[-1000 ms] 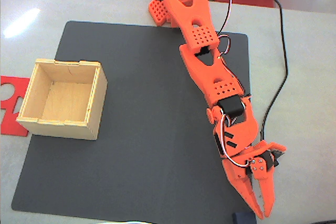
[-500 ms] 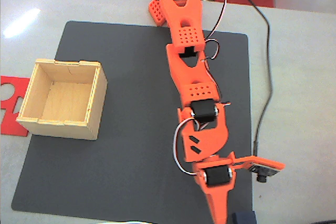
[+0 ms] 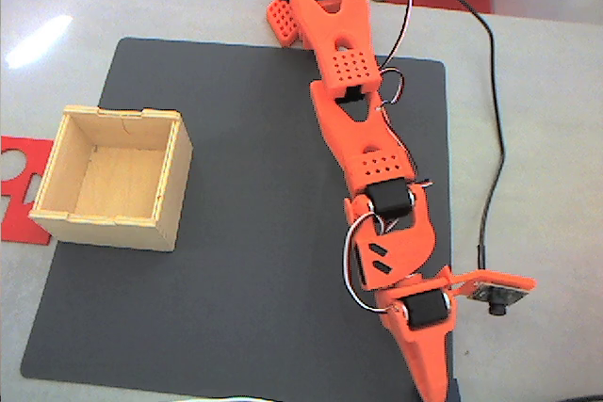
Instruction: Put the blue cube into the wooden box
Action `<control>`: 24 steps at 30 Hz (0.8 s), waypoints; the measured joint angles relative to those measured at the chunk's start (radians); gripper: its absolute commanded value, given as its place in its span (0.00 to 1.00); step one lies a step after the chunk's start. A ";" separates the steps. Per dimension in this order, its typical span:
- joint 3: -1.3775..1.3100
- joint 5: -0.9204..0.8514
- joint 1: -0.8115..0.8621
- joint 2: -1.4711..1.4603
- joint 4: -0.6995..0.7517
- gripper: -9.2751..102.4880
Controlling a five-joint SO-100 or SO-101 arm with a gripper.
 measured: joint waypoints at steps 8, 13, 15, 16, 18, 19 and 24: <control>0.000 -0.101 -0.026 -0.037 -0.100 0.09; 0.000 -0.161 -0.017 -0.080 -0.215 0.08; 0.000 -0.175 -0.015 -0.081 -0.225 0.08; 0.000 -0.179 -0.015 -0.080 -0.225 0.08; 0.000 -0.190 -0.015 -0.080 -0.193 0.08; 0.000 -0.190 -0.015 -0.080 -0.161 0.08; -0.002 -0.190 -0.015 -0.031 0.043 0.08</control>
